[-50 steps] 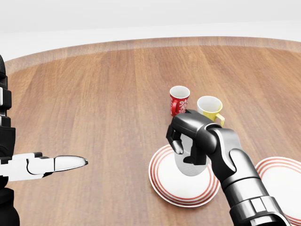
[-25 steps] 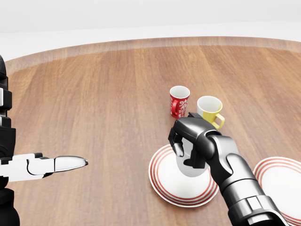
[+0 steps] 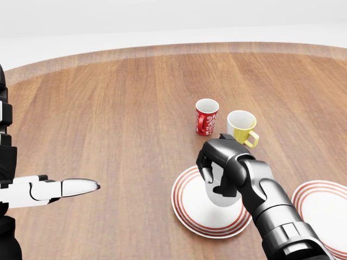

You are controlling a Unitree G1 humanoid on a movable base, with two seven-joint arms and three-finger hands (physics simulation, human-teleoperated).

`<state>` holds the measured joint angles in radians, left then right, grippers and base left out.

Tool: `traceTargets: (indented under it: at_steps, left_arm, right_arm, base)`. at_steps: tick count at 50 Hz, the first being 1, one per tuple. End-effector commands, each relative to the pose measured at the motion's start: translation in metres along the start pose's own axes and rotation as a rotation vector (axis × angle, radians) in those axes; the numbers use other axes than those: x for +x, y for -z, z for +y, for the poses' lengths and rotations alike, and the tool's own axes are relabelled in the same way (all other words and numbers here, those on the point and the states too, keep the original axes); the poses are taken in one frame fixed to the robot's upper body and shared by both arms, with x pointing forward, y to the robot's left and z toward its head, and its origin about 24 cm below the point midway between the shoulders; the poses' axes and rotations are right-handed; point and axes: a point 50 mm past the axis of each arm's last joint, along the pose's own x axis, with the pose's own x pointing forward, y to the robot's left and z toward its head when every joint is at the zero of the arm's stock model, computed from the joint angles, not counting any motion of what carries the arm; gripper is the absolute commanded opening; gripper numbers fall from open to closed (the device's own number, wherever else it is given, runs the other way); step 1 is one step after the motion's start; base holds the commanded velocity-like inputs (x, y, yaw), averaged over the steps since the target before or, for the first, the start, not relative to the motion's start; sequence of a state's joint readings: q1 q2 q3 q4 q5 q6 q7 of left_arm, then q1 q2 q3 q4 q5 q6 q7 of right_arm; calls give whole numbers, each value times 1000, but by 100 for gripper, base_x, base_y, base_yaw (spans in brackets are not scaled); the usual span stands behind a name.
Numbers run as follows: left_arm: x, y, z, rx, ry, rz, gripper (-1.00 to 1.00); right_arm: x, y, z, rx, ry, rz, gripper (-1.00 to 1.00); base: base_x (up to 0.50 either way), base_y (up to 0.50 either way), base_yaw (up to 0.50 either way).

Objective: Put the white mug on the left plate.

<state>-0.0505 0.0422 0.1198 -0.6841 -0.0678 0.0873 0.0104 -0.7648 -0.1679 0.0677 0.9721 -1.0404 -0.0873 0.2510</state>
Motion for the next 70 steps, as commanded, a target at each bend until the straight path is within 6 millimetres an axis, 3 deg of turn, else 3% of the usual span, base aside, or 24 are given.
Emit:
traceTargets:
  at_steps: [1, 29, 42, 43, 44, 45, 49, 63, 70]
  left_arm:
    - [1, -1, 1, 2, -3, -4, 100]
    - [0, 0, 1, 1, -3, -1, 100]
    - [0, 1, 1, 2, -2, 5, 100]
    - [0, 1, 1, 2, -1, 4, 100]
    - [0, 1, 1, 2, -2, 4, 100]
    - [0, 1, 1, 2, -2, 5, 100]
    - [0, 1, 2, 3, -3, 4, 100]
    - [-1, 3, 2, 7, -4, 16, 100]
    - [-1, 4, 1, 5, 0, 19, 100]
  right_arm:
    - [2, 2, 2, 30, 5, 5, -100]
    - [2, 2, 12, 52, 1, 9, -100]
    - [3, 2, 6, 52, 11, 10, -100]
    - [2, 2, 7, 51, 2, 9, 0]
    - [2, 2, 7, 52, 1, 8, 36]
    - [2, 2, 7, 52, 2, 8, 87]
    - [2, 4, 8, 55, -2, 13, 100]
    - [-1, 13, 26, 45, -76, 38, 100]
    - [-2, 15, 26, 47, -86, 43, 100]
  base:
    - [0, 0, 0]
    - [0, 0, 0]
    - [0, 0, 0]
    - [0, 0, 0]
    - [0, 0, 0]
    - [0, 0, 0]
    - [0, 0, 0]
    - [0, 0, 0]
    - [0, 0, 0]
